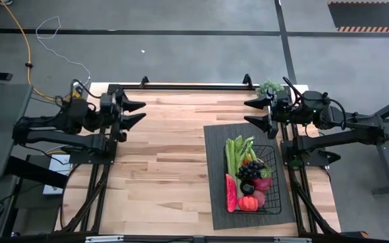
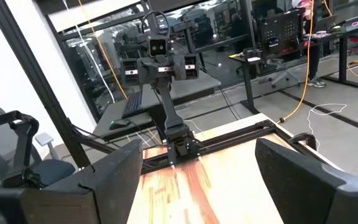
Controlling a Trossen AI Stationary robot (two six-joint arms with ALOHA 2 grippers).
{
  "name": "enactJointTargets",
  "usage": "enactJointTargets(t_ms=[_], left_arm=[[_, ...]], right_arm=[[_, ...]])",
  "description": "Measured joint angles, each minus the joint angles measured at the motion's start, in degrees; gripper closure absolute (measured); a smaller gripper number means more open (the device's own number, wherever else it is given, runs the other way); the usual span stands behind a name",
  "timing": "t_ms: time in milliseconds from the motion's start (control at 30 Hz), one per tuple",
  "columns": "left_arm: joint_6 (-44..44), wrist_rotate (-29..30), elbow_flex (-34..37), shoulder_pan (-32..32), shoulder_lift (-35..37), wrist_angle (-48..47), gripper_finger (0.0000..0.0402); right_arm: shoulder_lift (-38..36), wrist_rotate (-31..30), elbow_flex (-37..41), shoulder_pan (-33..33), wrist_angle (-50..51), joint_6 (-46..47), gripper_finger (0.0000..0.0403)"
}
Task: Build produce basket
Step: Return to Home Position
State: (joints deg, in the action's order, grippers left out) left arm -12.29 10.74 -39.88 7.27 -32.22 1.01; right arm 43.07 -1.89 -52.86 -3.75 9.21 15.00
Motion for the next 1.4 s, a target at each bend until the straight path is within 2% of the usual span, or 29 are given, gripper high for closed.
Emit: enactJointTargets(t_ms=[100, 267, 300, 633, 933, 1033, 1200, 1400], left_arm=[[2.9, 0.0, 0.0, 0.4, 2.9, -2.0, 0.0244], [5.2, -0.2, 0.2, 2.1, 7.4, -5.9, 0.0374], [5.4, -0.3, 0.9, 2.4, 8.1, -5.7, 0.0387], [1.9, -1.8, 15.3, 4.5, 12.4, 5.4, 0.04], [-3.1, -2.9, 26.9, 7.6, 16.6, 7.4, 0.0401], [-4.3, -3.2, 30.7, 8.2, 19.1, 10.7, 0.0401], [-6.1, -3.2, 34.9, 8.8, 23.8, 11.2, 0.0401], [-5.2, -4.1, 35.6, 10.3, 28.8, 7.1, 0.0401]], right_arm=[[0.0, 0.0, 0.0, 0.0, 0.1, 0.0, 0.01], [0.0, 0.0, 0.0, 0.0, 2.6, 0.0, 0.01], [0.1, 0.0, 0.0, 0.0, 2.9, 0.0, 0.01], [0.1, 0.0, 0.0, 0.0, 5.0, 1.6, 0.01], [0.1, 0.0, 0.0, 0.0, 5.0, 1.6, 0.01], [0.1, 0.0, 0.0, 0.0, 5.1, 1.5, 0.01], [0.1, 0.0, 0.0, 0.0, 5.1, 3.0, 0.01], [0.1, 0.0, 0.0, 0.0, 5.2, 3.0, 0.01]])
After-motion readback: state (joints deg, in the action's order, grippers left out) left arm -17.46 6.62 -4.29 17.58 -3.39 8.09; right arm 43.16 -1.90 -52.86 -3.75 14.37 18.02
